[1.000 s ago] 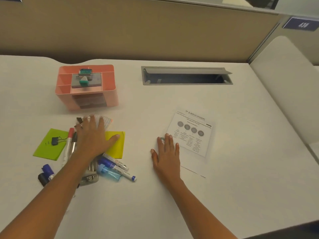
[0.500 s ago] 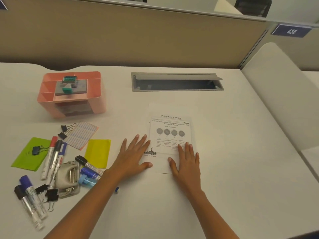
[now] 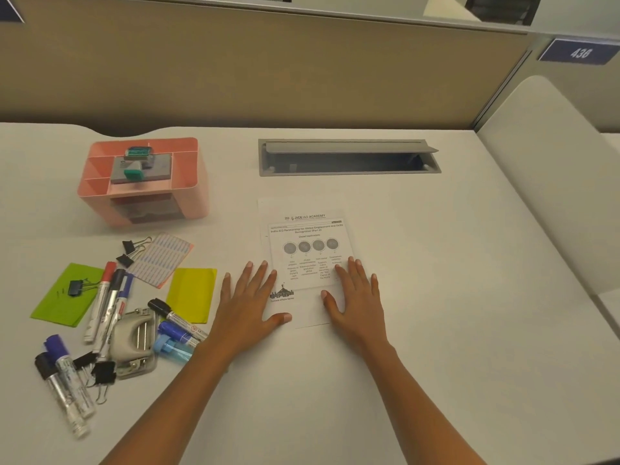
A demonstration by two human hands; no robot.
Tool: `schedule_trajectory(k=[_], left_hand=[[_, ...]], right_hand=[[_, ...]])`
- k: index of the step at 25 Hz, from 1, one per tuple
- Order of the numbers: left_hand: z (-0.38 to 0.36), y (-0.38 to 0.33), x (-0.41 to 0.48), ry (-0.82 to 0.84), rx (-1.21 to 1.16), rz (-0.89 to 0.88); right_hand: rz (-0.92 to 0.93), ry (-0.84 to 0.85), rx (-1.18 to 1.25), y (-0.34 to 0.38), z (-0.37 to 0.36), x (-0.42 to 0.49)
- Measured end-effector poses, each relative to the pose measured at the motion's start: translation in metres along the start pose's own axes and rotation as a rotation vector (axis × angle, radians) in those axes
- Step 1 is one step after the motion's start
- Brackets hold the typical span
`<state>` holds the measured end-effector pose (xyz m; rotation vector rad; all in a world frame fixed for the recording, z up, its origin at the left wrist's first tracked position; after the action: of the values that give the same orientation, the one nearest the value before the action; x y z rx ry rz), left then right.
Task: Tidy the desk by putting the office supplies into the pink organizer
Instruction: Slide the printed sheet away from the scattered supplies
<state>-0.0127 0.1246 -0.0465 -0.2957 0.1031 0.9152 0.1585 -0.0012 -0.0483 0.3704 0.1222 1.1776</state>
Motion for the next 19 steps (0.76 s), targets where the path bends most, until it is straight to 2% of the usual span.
schedule_trajectory(k=[3, 5, 10, 11, 13, 15, 17, 19], left_hand=[[0.0, 0.0, -0.002, 0.014, -0.026, -0.026], [-0.002, 0.0, -0.001, 0.023, -0.001, -0.051], [-0.003, -0.001, 0.002, 0.021, 0.03, -0.065], [-0.003, -0.001, 0.001, 0.029, 0.032, -0.062], [-0.002, -0.003, 0.0, 0.033, 0.002, -0.061], [-0.001, -0.003, -0.001, 0.042, -0.013, -0.061], [-0.003, -0.002, 0.0, 0.057, -0.001, -0.061], [-0.004, -0.002, 0.003, 0.063, 0.017, -0.068]], right_hand=[[-0.092, -0.079, 0.033, -0.003, 0.007, -0.015], [-0.132, -0.068, 0.015, 0.0, 0.006, -0.026], [-0.132, -0.082, 0.048, 0.004, 0.002, -0.035], [-0.154, -0.145, 0.152, 0.003, 0.008, -0.036], [-0.293, -0.385, 0.421, -0.007, 0.028, -0.046], [-0.449, -0.608, 0.536, -0.026, 0.046, -0.063], [-0.516, -0.658, 0.526, -0.039, 0.052, -0.078], [-0.48, -0.56, 0.479, -0.041, 0.045, -0.087]])
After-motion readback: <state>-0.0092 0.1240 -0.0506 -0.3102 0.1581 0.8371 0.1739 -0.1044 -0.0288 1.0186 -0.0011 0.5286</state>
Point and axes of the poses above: each hand's wrist, its own x-axis towards the middle knuckle, its own z-axis out of the back of the hand, y = z × x, the point moved 7 cm from there along x, towards the middle knuckle, and after that the axes turned 14 degrees about z, right-handed, at the moved point
